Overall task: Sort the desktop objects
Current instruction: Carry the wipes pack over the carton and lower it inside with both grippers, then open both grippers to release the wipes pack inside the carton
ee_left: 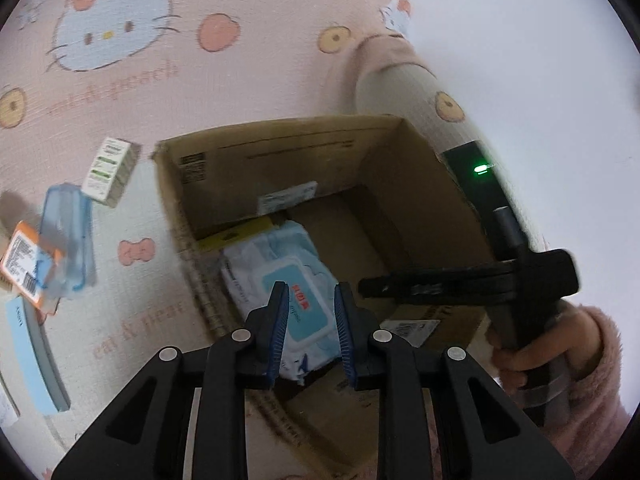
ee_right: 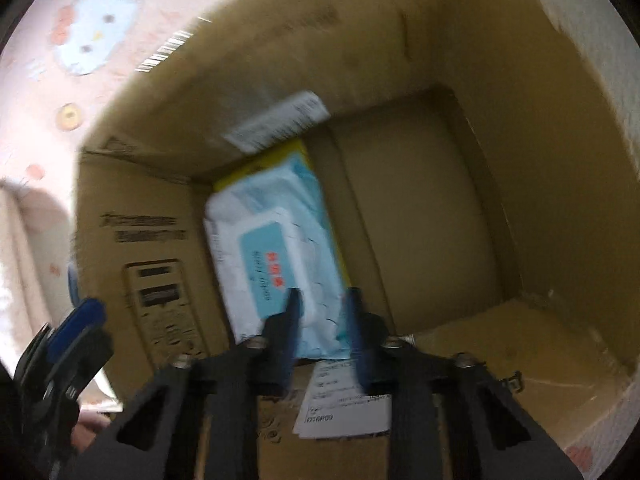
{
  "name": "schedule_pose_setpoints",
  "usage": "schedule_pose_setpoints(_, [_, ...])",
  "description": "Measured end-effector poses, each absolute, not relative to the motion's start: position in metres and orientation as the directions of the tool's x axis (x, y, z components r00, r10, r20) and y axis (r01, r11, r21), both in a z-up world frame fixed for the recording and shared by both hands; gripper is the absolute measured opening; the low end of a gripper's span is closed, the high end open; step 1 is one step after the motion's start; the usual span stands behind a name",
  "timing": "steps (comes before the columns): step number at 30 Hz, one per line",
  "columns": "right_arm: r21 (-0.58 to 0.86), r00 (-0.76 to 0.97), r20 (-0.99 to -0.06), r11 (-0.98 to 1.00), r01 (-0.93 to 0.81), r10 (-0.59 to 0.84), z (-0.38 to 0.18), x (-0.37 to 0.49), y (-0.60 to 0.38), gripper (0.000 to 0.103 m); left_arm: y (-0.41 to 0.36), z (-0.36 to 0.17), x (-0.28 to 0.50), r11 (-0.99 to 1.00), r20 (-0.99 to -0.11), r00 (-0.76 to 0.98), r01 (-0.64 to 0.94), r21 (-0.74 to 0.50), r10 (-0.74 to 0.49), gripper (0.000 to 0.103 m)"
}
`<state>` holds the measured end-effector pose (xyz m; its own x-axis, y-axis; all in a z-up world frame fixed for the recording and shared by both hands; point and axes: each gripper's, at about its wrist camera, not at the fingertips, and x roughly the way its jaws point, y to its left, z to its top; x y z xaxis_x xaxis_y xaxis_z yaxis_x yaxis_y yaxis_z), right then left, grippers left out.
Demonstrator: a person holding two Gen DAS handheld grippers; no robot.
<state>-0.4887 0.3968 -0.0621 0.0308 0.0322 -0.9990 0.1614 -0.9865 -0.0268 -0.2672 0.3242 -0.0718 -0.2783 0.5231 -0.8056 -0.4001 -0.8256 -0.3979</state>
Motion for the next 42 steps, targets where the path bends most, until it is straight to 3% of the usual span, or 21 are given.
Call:
schedule_pose_setpoints(2, [-0.01,0.068,-0.997,-0.994,0.11,0.018,-0.071,-0.489,0.403,0.014,0.333,-0.075,-0.273,-0.822,-0.816,-0.251,-0.405,-0.401,0.521,0.026])
schedule_pose_setpoints(5, [-0.007,0.126,-0.992,-1.0,0.026,0.01,-0.081,-0.492,0.413,0.014,0.346,-0.086,-0.286,-0.844,-0.867,-0.186,-0.391,-0.366,0.463,0.007])
schedule_pose_setpoints(6, [-0.04,0.136,-0.99,-0.999,0.012,0.041,-0.085,-0.496,0.416,0.014,0.349,-0.089,-0.29,-0.843,-0.871,-0.166,-0.388,-0.374,0.463,0.006])
schedule_pose_setpoints(10, [-0.187,0.122,-0.975,-0.982,0.018,0.188,-0.088,-0.506,0.42,0.014,0.357,-0.099,-0.3,-0.863,-0.901,-0.122,-0.364,-0.35,0.417,0.006])
schedule_pose_setpoints(22, [-0.197,0.263,-0.942,-0.979,0.061,0.206,-0.124,-0.524,0.409,0.014,0.365,-0.112,-0.318,-0.877,-0.933,-0.052,-0.363,-0.314,0.356,0.007])
schedule_pose_setpoints(25, [-0.165,0.266,-0.948,-0.985,0.056,0.173,-0.128,-0.523,0.402,0.014,0.363,-0.112,-0.319,-0.875,-0.929,-0.042,-0.354,-0.331,0.368,0.007])
schedule_pose_setpoints(28, [-0.05,0.247,-0.968,-0.997,-0.057,0.035,-0.127,-0.526,0.409,0.014,0.36,-0.112,-0.32,-0.873,-0.926,-0.03,-0.345,-0.343,0.376,0.008])
schedule_pose_setpoints(32, [-0.061,0.229,-0.973,-0.994,-0.089,0.039,-0.113,-0.526,0.419,0.015,0.358,-0.107,-0.316,-0.874,-0.928,-0.038,-0.35,-0.336,0.372,0.009])
schedule_pose_setpoints(34, [-0.046,0.207,-0.978,-0.995,-0.092,0.026,-0.096,-0.521,0.422,0.016,0.357,-0.104,-0.314,-0.876,-0.929,-0.045,-0.351,-0.33,0.367,0.015])
schedule_pose_setpoints(35, [-0.045,0.191,-0.981,-0.995,-0.084,0.029,-0.086,-0.518,0.422,0.019,0.357,-0.101,-0.313,-0.878,-0.928,-0.05,-0.346,-0.331,0.369,0.025])
schedule_pose_setpoints(37, [-0.067,0.128,-0.99,-0.997,-0.043,0.061,-0.057,-0.508,0.419,0.033,0.357,-0.097,-0.309,-0.891,-0.933,-0.062,-0.328,-0.315,0.354,0.051])
schedule_pose_setpoints(38, [-0.083,0.098,-0.992,-0.996,-0.028,0.08,-0.044,-0.504,0.417,0.048,0.356,-0.092,-0.305,-0.896,-0.933,-0.077,-0.316,-0.312,0.352,0.059])
schedule_pose_setpoints(39, [-0.106,0.06,-0.993,-0.994,-0.021,0.104,-0.029,-0.498,0.416,0.058,0.353,-0.088,-0.302,-0.895,-0.928,-0.088,-0.311,-0.32,0.362,0.06])
schedule_pose_setpoints(42, [-0.105,-0.065,-0.992,-0.994,-0.009,0.105,0.021,-0.478,0.411,0.062,0.348,-0.073,-0.292,-0.884,-0.916,-0.099,-0.319,-0.341,0.389,0.06])
